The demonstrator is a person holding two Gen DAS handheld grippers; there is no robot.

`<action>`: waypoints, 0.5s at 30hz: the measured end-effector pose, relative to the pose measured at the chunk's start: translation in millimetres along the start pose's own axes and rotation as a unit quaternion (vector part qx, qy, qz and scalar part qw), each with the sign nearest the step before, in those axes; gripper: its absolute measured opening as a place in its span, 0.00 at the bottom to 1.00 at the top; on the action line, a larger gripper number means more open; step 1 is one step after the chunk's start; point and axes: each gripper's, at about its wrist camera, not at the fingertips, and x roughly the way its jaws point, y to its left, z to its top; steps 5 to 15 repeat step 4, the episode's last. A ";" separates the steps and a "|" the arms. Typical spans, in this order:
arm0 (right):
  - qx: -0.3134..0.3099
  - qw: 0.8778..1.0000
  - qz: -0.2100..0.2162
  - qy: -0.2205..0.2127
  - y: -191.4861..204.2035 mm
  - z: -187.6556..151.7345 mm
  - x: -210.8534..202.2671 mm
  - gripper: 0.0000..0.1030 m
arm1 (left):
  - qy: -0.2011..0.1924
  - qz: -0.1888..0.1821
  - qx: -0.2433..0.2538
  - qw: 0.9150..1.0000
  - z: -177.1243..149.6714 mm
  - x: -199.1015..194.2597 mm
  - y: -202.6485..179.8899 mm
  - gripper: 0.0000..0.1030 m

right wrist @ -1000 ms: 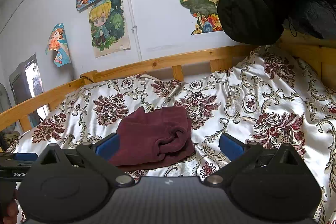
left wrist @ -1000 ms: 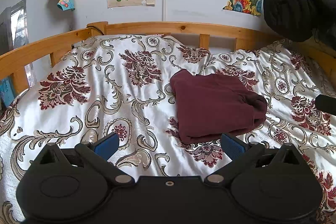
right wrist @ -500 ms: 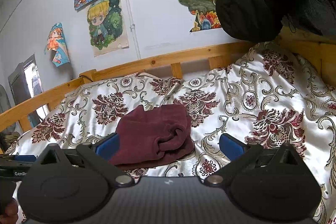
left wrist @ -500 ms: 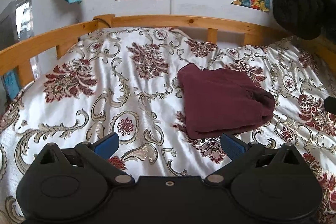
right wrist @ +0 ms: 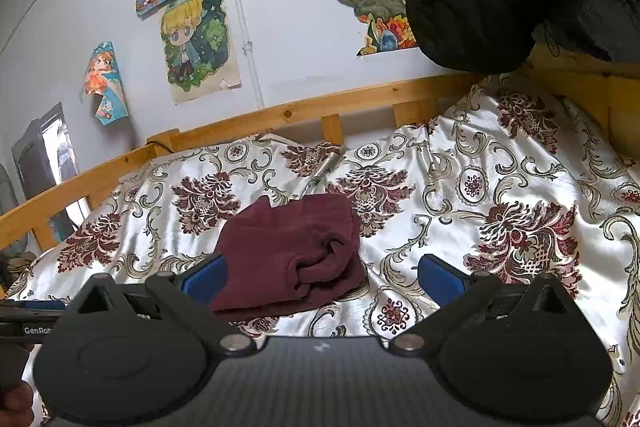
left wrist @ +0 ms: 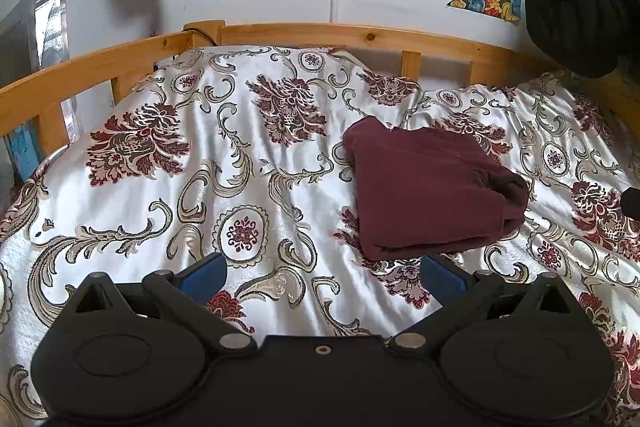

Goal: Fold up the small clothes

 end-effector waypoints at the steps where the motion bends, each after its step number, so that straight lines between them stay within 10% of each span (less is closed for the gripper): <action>1: 0.000 1.000 0.000 0.000 0.0 -0.1 0.0 1.00 | 0.001 0.000 0.000 1.000 -0.2 0.0 0.3 0.99; 15: 0.001 1.000 -0.003 0.002 0.5 0.2 0.3 1.00 | 0.005 0.000 0.000 1.000 0.5 0.3 -0.8 0.99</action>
